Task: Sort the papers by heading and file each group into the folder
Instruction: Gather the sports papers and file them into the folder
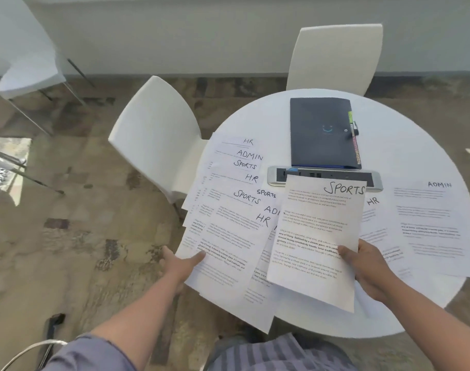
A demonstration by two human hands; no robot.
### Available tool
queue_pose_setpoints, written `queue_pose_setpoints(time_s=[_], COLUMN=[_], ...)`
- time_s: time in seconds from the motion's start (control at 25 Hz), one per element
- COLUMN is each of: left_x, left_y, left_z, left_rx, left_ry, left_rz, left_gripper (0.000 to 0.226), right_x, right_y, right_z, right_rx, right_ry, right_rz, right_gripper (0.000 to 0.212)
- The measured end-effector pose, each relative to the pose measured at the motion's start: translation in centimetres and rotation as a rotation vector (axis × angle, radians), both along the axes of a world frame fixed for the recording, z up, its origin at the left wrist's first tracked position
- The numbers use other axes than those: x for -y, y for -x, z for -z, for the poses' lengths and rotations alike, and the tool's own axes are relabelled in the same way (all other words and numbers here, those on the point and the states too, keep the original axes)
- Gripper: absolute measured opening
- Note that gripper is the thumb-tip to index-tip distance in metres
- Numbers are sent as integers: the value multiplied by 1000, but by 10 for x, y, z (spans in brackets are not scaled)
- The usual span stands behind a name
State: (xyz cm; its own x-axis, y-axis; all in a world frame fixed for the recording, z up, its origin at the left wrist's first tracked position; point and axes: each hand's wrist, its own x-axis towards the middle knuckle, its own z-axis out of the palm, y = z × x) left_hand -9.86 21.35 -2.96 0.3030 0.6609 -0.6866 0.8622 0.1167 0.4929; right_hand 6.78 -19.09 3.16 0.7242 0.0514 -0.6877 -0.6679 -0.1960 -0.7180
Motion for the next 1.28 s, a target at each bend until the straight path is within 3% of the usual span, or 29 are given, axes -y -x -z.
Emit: queue_pose_setpoints(time_s=[0.16, 0.28, 0.36, 0.52, 0.64, 0.76, 0.92, 1.28], left_x=[-9, 5, 18, 21, 7, 1, 21, 54], left_y=[18, 23, 16, 5, -1, -12, -21, -48], left_z=[43, 47, 43, 35, 29, 13, -21, -75], left_rx=[24, 76, 86, 118, 161, 209, 281, 368], left_ry=[303, 376, 381, 375, 206, 79, -97, -496], left_rz=[-196, -207, -166, -176, -312, -347, -122, 259], left_gripper=[126, 55, 31, 32, 40, 28, 5, 12], right_x=[10, 12, 14, 18, 19, 19, 17, 16], right_y=[2, 8, 13, 13, 10, 12, 12, 2], right_z=[-1, 0, 2, 3, 4, 5, 9, 7], right_rx=[1, 7, 5, -7, -8, -7, -8, -3], right_ry=[16, 36, 44, 15, -5, -19, -26, -13], right_rz=[107, 144, 145, 159, 164, 165, 157, 90], right_gripper=[27, 27, 26, 27, 26, 24, 27, 25])
